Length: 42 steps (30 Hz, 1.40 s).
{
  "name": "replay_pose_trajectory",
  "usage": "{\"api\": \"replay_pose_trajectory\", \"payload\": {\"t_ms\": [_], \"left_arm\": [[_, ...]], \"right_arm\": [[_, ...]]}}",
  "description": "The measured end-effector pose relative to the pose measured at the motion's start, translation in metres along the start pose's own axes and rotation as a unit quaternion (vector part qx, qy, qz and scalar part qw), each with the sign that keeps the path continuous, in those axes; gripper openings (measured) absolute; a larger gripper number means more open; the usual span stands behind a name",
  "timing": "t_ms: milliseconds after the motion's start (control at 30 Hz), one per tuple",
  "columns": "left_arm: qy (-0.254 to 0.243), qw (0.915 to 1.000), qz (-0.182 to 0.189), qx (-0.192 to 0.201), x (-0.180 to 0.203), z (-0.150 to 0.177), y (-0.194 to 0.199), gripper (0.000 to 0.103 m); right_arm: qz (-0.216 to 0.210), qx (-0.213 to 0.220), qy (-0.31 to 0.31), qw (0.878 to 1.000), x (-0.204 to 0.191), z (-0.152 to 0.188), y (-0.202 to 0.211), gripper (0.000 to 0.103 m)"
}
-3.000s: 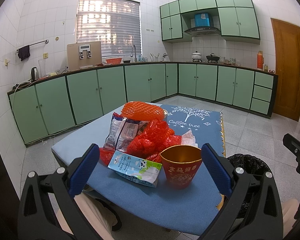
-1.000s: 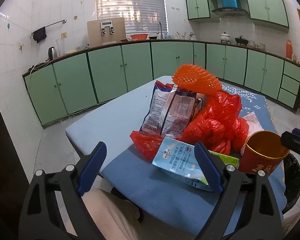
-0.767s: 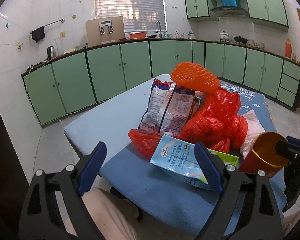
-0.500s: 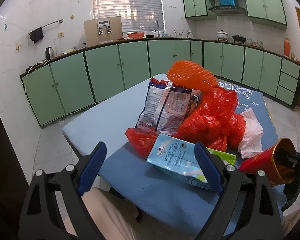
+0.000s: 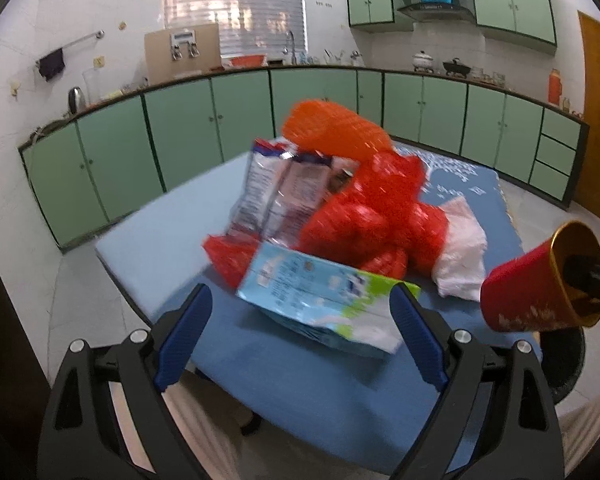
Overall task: Collect trash
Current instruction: 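Grasp the milk carton with the left gripper while the right gripper holds the cup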
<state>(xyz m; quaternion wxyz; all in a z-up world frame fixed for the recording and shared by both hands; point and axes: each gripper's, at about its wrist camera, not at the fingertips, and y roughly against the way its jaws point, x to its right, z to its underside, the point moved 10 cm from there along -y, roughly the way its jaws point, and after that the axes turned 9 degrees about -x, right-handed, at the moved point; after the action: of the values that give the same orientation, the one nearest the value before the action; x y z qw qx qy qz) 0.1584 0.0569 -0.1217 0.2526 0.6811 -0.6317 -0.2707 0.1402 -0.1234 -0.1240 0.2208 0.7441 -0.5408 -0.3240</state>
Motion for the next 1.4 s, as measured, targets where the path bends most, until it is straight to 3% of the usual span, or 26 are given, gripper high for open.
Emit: {"api": "replay_pose_trajectory", "payload": {"t_ms": [333,567,767,900,1033,1100,1400], "left_arm": [[0.025,0.9996,-0.014,0.001,0.023,-0.014,-0.012,0.091],[0.054,0.9978,-0.021,-0.032,0.025,-0.008,-0.032,0.092],[0.065,0.9958,-0.005,-0.064,0.023,0.005,-0.044,0.091],[0.077,0.9954,0.006,-0.057,0.016,0.005,-0.042,0.071],[0.079,0.9953,0.023,-0.051,0.015,0.007,-0.036,0.058],[0.08,0.9949,0.041,-0.044,0.015,0.008,-0.03,0.042],[0.063,0.9957,0.061,-0.03,0.013,0.014,-0.015,0.026]], "right_arm": [[0.013,0.011,-0.016,1.0,0.027,0.001,0.003,0.007],[0.009,0.008,-0.026,1.0,0.035,0.005,-0.002,0.007],[0.008,0.007,-0.028,1.0,0.037,0.006,-0.006,0.007],[0.006,0.004,-0.028,1.0,0.037,0.007,-0.007,0.007],[0.005,0.003,-0.029,1.0,0.037,0.008,-0.008,0.007],[0.005,0.003,-0.03,1.0,0.037,0.008,-0.009,0.007],[0.002,0.004,-0.03,1.0,0.036,0.009,-0.01,0.007]]}}
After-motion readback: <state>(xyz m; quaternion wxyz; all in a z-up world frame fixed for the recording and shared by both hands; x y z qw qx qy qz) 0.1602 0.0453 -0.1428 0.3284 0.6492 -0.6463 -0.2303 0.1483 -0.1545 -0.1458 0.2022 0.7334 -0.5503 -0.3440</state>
